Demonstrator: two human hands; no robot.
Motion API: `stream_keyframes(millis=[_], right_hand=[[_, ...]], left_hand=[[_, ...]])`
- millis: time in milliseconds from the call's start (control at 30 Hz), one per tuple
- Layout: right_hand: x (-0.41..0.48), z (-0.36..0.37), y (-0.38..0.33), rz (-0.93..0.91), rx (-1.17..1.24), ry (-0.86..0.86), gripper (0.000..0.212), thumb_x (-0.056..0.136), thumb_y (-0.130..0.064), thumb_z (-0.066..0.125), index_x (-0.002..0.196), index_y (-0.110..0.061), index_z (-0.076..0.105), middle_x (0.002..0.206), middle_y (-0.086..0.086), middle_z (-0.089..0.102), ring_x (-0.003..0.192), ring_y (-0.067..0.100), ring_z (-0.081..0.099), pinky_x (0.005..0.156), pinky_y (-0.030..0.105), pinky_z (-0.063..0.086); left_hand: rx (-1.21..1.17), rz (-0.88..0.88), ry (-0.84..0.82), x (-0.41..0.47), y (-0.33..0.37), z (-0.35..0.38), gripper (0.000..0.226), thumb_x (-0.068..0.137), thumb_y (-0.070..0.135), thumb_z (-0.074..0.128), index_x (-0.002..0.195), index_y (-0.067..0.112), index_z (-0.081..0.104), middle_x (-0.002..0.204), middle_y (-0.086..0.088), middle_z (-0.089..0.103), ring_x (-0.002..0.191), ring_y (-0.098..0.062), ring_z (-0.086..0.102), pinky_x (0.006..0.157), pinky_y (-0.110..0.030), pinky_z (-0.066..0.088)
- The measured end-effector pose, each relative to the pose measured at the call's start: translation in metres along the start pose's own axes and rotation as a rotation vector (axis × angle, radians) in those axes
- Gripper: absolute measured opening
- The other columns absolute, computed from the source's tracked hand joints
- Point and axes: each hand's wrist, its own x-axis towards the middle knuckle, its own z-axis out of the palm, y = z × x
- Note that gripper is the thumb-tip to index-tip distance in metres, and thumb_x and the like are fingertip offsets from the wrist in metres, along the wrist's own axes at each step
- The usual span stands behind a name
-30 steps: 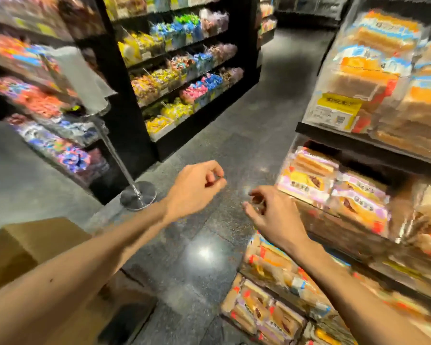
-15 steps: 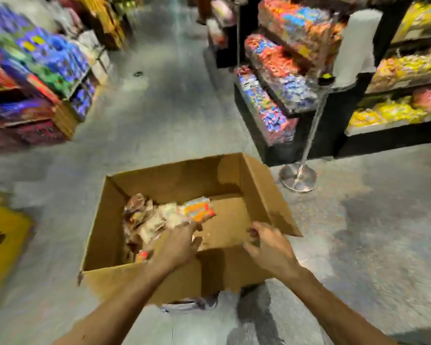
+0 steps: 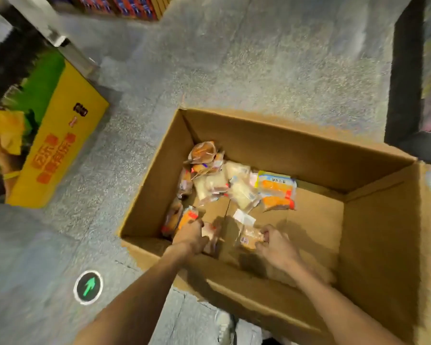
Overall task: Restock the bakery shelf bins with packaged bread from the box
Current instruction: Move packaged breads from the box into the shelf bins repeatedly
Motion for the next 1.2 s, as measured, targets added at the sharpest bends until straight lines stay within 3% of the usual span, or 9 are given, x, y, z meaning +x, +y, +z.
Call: stream_keyframes(millis=[133,400,500,633,700,800,1000,1100,1200], right_hand=[[0.075,0.027,0.011,0.008,-0.133,-0.130,0.049,0.098,-0.032,0.058,0.142,-0.017,0.043,0.137,0.009,0.055,0.130,0.029,0.048,0.095,0.036,0.046],[0.150,0.078,0.044,-0.059,-0.355,-0.226,0.069,0.097,-0.035,0.059,0.153,-0.019,0.020,0.157,0.010,0.031,0.144,0.032,0.029,0.113,0.050,0.027],[0.156,0.086,0.050,-0.048,-0.390,-0.211,0.073,0.093,-0.047,0.061,0.150,-0.020,0.024,0.152,0.007,0.037,0.141,0.028,0.032,0.112,0.049,0.024],[0.162,0.077,0.061,-0.017,-0.297,-0.241,0.071,0.079,-0.053,0.075,0.136,-0.021,0.047,0.138,0.002,0.051,0.129,0.025,0.044,0.103,0.038,0.035],[0.164,0.063,0.064,-0.011,-0.168,-0.249,0.065,0.075,-0.051,0.080,0.128,-0.024,0.055,0.129,0.000,0.055,0.120,0.022,0.049,0.093,0.033,0.041],[0.168,0.039,0.055,-0.032,0.031,-0.196,0.063,0.071,-0.046,0.085,0.123,-0.023,0.057,0.113,-0.007,0.056,0.108,0.015,0.051,0.081,0.028,0.040],[0.208,0.017,0.021,-0.119,0.108,0.099,0.067,0.071,-0.040,0.087,0.124,-0.011,0.059,0.122,0.004,0.050,0.121,0.022,0.046,0.099,0.035,0.043],[0.224,0.020,0.013,-0.127,0.109,0.117,0.063,0.076,-0.039,0.084,0.124,-0.008,0.059,0.131,0.004,0.047,0.125,0.021,0.046,0.101,0.031,0.041],[0.224,0.028,0.010,-0.133,0.062,0.058,0.055,0.079,-0.035,0.083,0.120,-0.009,0.058,0.134,0.006,0.052,0.125,0.025,0.049,0.096,0.033,0.041]], left_hand=[[0.033,-0.165,-0.012,0.064,-0.021,0.016,0.087,0.088,0.036,0.070,0.154,0.013,0.019,0.162,-0.014,0.015,0.146,-0.032,0.025,0.116,-0.040,0.031],[0.122,-0.301,-0.073,0.131,-0.039,0.050,0.111,0.087,0.042,0.072,0.157,0.013,-0.010,0.159,-0.017,0.023,0.145,-0.035,0.029,0.113,-0.046,0.035],[0.203,-0.320,-0.039,0.146,-0.046,0.062,0.103,0.089,0.037,0.070,0.157,0.014,-0.004,0.148,-0.020,0.040,0.135,-0.037,0.044,0.105,-0.046,0.043],[0.222,-0.271,0.079,0.153,-0.049,0.058,0.054,0.097,0.009,0.051,0.146,0.013,0.027,0.127,-0.018,0.060,0.114,-0.038,0.061,0.091,-0.046,0.051],[0.265,-0.224,0.078,0.147,-0.041,0.054,0.045,0.097,0.004,0.047,0.139,0.013,0.034,0.122,-0.016,0.062,0.110,-0.038,0.062,0.085,-0.045,0.050],[0.355,-0.066,-0.019,0.132,-0.020,0.052,0.055,0.096,0.007,0.049,0.145,0.016,0.027,0.129,-0.013,0.056,0.116,-0.035,0.059,0.088,-0.043,0.049],[0.413,0.268,-0.325,0.126,-0.012,0.054,0.076,0.094,0.057,0.053,0.155,0.031,0.016,0.157,-0.007,0.033,0.128,-0.032,0.052,0.101,-0.044,0.045],[0.351,0.269,-0.223,0.140,-0.021,0.052,0.072,0.096,0.044,0.058,0.154,0.030,0.019,0.156,-0.008,0.031,0.138,-0.029,0.039,0.110,-0.043,0.036],[0.458,0.216,-0.151,0.151,-0.027,0.056,0.089,0.091,0.045,0.065,0.157,0.026,0.009,0.158,-0.008,0.024,0.143,-0.029,0.026,0.115,-0.045,0.029]])
